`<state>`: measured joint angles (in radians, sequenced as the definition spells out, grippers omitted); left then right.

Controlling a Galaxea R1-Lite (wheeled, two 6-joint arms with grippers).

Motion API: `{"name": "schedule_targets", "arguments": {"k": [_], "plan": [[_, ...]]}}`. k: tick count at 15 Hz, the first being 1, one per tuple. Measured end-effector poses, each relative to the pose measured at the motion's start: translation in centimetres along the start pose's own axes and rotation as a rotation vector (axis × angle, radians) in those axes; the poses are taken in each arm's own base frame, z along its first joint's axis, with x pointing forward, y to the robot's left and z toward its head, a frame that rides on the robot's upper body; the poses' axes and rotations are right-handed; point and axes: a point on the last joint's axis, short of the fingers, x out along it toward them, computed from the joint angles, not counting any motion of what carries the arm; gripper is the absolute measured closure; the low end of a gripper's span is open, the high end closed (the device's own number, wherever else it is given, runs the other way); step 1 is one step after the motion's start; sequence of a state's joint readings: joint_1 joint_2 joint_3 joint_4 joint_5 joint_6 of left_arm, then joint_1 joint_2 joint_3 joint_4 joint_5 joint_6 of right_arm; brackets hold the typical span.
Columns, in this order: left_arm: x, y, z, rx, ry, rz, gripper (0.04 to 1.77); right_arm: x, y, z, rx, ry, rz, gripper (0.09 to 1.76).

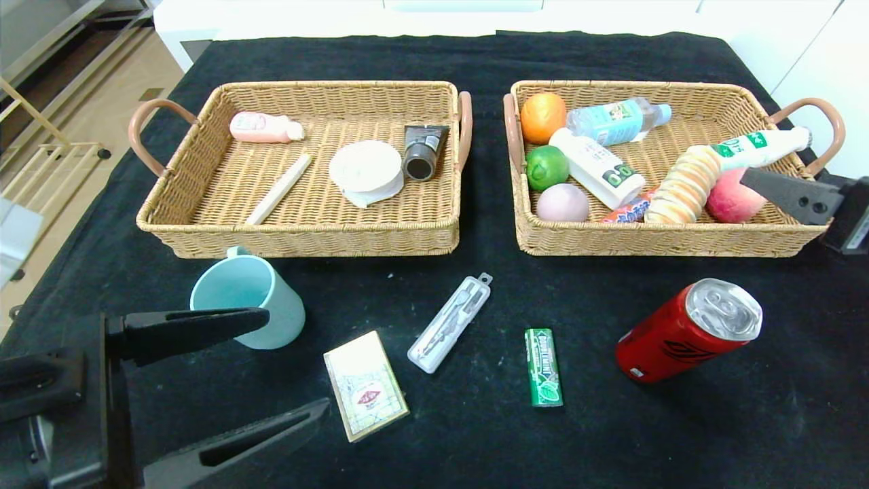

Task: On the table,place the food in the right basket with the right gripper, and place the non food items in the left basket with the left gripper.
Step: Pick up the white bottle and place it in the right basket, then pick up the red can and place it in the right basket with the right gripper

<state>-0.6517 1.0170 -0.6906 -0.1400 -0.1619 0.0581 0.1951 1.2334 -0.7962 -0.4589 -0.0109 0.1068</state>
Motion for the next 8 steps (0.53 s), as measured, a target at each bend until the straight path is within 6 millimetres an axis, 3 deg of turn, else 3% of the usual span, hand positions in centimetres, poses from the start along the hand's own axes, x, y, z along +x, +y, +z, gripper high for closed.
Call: {"name": "schedule_targets", "arguments": {"k": [8], "plan": [[0.0, 0.0, -0.1, 0.000, 0.003, -0.001, 0.09, -7.2, -1.2, -4.5, 0.011, 0.109, 0.036, 0.15]]}}
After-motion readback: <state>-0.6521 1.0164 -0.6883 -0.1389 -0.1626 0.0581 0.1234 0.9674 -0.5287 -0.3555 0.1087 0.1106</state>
